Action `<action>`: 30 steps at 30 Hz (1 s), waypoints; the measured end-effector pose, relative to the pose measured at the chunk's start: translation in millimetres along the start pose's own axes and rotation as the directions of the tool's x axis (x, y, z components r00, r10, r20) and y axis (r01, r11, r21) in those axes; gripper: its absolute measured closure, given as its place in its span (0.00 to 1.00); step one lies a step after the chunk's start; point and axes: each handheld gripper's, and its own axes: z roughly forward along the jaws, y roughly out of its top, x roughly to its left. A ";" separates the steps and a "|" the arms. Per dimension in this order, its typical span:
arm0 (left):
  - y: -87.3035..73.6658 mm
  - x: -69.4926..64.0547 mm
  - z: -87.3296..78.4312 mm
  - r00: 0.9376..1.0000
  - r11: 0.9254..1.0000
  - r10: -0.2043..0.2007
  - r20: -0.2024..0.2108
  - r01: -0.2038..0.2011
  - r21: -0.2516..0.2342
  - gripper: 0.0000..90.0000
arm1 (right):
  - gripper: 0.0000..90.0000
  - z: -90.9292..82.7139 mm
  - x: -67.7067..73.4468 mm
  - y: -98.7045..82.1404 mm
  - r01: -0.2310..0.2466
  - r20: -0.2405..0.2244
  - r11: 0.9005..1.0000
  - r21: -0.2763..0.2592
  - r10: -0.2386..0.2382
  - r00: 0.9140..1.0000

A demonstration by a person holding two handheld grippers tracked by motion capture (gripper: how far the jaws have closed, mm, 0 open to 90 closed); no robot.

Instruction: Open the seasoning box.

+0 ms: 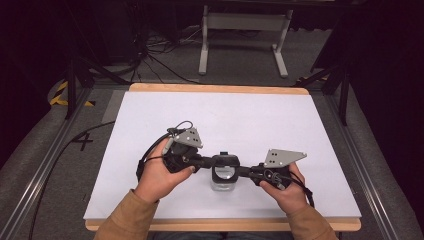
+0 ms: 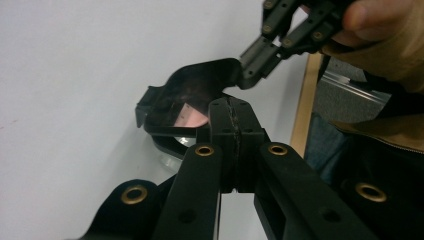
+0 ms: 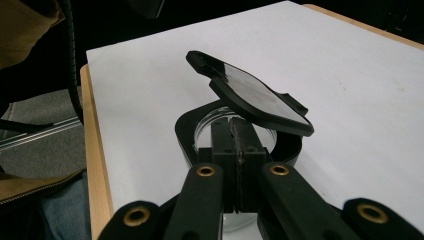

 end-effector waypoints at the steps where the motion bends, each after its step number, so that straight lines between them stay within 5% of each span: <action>1: -0.9 -3.1 0.2 1.000 1.000 0.006 -0.008 -0.006 0.008 1.00 | 1.00 -0.1 -0.3 0.5 0.001 -0.001 1.000 -0.002 -0.001 1.000; 6: -8.6 -14.1 9.8 0.999 1.000 0.000 0.034 -0.001 0.007 1.00 | 1.00 -1.0 -2.1 2.6 -0.003 -0.002 1.000 -0.019 0.003 1.000; 15: -20.2 -9.0 40.2 0.995 0.999 -0.012 0.102 0.009 0.034 1.00 | 1.00 -0.8 -3.9 5.5 -0.006 0.003 1.000 -0.030 0.006 1.000; 30: -31.1 5.5 63.4 0.997 0.998 -0.063 0.035 0.063 -0.011 1.00 | 1.00 -1.1 -5.7 6.2 -0.013 0.004 0.999 -0.042 0.013 1.000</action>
